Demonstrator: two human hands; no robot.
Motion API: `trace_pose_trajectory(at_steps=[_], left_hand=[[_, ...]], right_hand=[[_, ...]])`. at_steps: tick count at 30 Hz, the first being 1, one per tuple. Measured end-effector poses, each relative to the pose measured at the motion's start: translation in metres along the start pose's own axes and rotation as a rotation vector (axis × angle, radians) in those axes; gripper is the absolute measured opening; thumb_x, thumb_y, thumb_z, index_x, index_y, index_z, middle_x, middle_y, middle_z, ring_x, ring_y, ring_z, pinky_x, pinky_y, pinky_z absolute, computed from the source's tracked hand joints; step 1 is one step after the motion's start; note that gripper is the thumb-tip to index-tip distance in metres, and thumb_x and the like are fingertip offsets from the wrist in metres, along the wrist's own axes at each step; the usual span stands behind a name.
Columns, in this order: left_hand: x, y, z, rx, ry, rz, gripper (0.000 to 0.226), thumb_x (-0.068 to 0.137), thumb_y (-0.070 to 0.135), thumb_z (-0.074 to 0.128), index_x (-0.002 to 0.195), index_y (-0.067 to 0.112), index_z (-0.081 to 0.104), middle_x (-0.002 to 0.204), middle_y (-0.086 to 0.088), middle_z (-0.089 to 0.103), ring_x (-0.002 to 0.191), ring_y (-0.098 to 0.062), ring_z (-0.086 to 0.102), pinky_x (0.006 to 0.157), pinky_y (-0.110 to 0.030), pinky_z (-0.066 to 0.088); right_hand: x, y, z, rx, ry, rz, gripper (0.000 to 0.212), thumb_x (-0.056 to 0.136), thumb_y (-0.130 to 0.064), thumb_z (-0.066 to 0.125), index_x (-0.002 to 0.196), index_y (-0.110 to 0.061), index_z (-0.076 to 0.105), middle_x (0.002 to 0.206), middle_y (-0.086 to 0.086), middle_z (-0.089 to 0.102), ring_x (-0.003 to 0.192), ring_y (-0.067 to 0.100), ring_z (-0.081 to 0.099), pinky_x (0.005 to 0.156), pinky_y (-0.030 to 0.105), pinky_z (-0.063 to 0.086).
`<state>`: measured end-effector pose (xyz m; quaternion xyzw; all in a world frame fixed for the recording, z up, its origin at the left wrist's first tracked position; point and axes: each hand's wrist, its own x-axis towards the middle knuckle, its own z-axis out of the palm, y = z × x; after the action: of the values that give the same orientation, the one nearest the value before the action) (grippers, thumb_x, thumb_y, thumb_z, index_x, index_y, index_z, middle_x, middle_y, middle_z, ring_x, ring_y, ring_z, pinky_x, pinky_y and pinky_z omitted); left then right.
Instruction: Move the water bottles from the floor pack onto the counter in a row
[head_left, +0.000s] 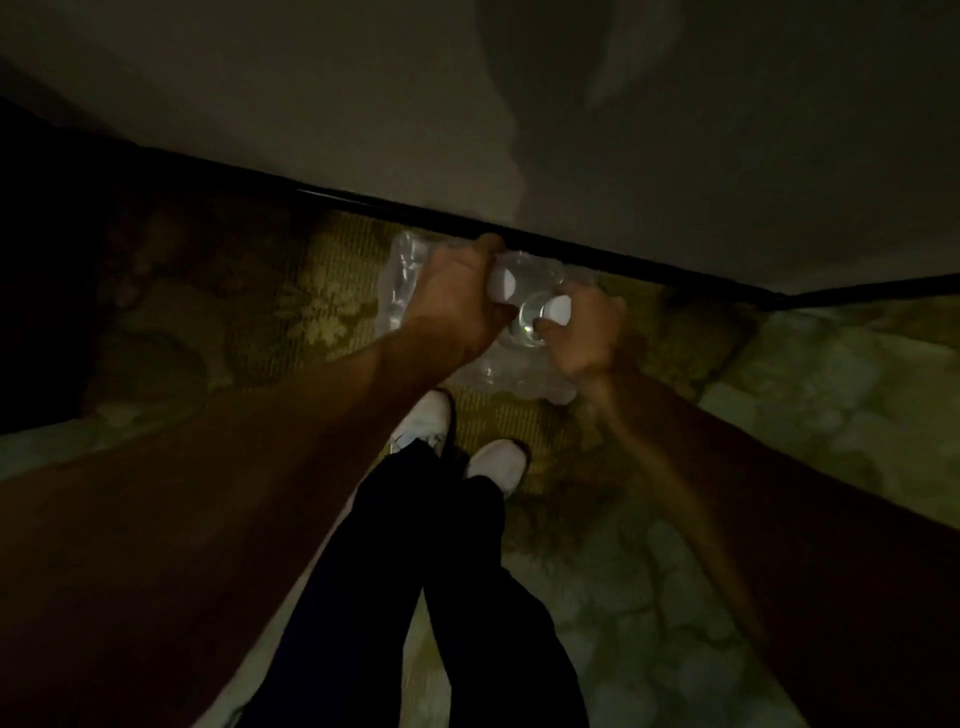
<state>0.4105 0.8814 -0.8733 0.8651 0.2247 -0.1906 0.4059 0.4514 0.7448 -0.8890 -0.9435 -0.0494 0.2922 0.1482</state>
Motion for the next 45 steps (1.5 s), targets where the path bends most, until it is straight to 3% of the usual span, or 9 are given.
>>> trace_pose_trajectory(at_steps=[7, 12, 19, 24, 27, 30, 35, 39, 45], left_hand=[[-0.086, 0.062, -0.098, 0.021, 0.0, 0.078, 0.053, 0.077, 0.029, 0.08, 0.12, 0.016, 0.052, 0.117, -0.012, 0.061, 0.112, -0.026, 0.052, 0.087, -0.034, 0.049], [-0.14, 0.095, -0.176, 0.051, 0.01, 0.205, 0.043, 0.078, 0.04, 0.077, 0.11, 0.022, 0.054, 0.103, -0.005, 0.064, 0.094, -0.021, 0.061, 0.075, -0.033, 0.053], [-0.176, 0.144, -0.27, 0.129, 0.041, 0.49, 0.029, 0.082, 0.032, 0.075, 0.105, 0.02, 0.063, 0.09, 0.007, 0.064, 0.077, -0.008, 0.057, 0.07, -0.023, 0.042], [-0.212, 0.171, -0.326, 0.161, 0.071, 0.599, 0.03, 0.079, 0.029, 0.079, 0.104, 0.016, 0.069, 0.094, 0.0, 0.069, 0.083, -0.015, 0.064, 0.072, -0.026, 0.049], [-0.242, 0.182, -0.353, 0.185, 0.106, 0.64, 0.035, 0.08, 0.028, 0.078, 0.112, 0.018, 0.068, 0.089, 0.009, 0.064, 0.072, 0.003, 0.059, 0.063, -0.007, 0.042], [-0.275, 0.189, -0.369, 0.149, 0.164, 0.644, 0.042, 0.079, 0.027, 0.079, 0.119, 0.019, 0.068, 0.078, 0.019, 0.055, 0.062, 0.014, 0.052, 0.058, -0.003, 0.039], [-0.331, 0.195, -0.39, 0.159, 0.217, 0.678, 0.041, 0.081, 0.028, 0.077, 0.119, 0.018, 0.065, 0.066, 0.019, 0.048, 0.057, 0.015, 0.052, 0.054, -0.003, 0.038], [-0.373, 0.202, -0.402, 0.107, 0.262, 0.694, 0.042, 0.079, 0.032, 0.078, 0.117, 0.02, 0.064, 0.091, 0.005, 0.064, 0.074, 0.003, 0.061, 0.06, -0.005, 0.045], [-0.441, 0.207, -0.432, 0.122, 0.45, 0.707, 0.043, 0.078, 0.04, 0.077, 0.114, 0.022, 0.063, 0.089, 0.01, 0.063, 0.081, -0.004, 0.066, 0.072, -0.021, 0.057]], right_hand=[[-0.094, -0.059, -0.118, 0.04, 0.033, -0.02, 0.031, 0.081, -0.025, 0.074, 0.108, -0.012, 0.065, 0.111, 0.007, 0.067, 0.103, 0.023, 0.062, 0.084, 0.029, 0.05], [-0.157, -0.112, -0.196, 0.133, 0.065, -0.028, 0.028, 0.079, -0.025, 0.076, 0.102, -0.012, 0.066, 0.104, 0.007, 0.068, 0.099, 0.024, 0.062, 0.086, 0.04, 0.054], [-0.216, -0.169, -0.269, 0.154, 0.13, -0.168, 0.024, 0.082, -0.03, 0.073, 0.101, -0.019, 0.063, 0.105, 0.006, 0.063, 0.096, 0.021, 0.056, 0.084, 0.038, 0.052], [-0.257, -0.198, -0.313, 0.151, 0.193, -0.227, 0.017, 0.081, -0.025, 0.072, 0.095, -0.022, 0.063, 0.106, 0.007, 0.063, 0.096, 0.024, 0.061, 0.084, 0.041, 0.055], [-0.28, -0.218, -0.336, 0.116, 0.195, -0.296, 0.019, 0.079, -0.022, 0.073, 0.095, -0.021, 0.064, 0.106, 0.007, 0.065, 0.1, 0.024, 0.061, 0.086, 0.041, 0.055], [-0.308, -0.231, -0.349, 0.098, 0.242, -0.353, 0.021, 0.076, -0.019, 0.072, 0.095, -0.022, 0.065, 0.107, 0.006, 0.065, 0.1, 0.023, 0.061, 0.085, 0.037, 0.054], [-0.365, -0.242, -0.364, 0.134, 0.34, -0.457, 0.016, 0.073, -0.021, 0.073, 0.086, -0.023, 0.063, 0.095, 0.002, 0.066, 0.089, 0.02, 0.061, 0.069, 0.026, 0.046], [-0.406, -0.254, -0.377, 0.102, 0.407, -0.537, 0.012, 0.071, -0.023, 0.073, 0.079, -0.026, 0.064, 0.088, -0.001, 0.066, 0.087, 0.018, 0.061, 0.074, 0.028, 0.051], [-0.457, -0.284, -0.397, 0.072, 0.337, -0.669, 0.012, 0.074, -0.017, 0.072, 0.085, -0.02, 0.07, 0.086, -0.003, 0.065, 0.083, 0.012, 0.061, 0.063, 0.021, 0.044]])
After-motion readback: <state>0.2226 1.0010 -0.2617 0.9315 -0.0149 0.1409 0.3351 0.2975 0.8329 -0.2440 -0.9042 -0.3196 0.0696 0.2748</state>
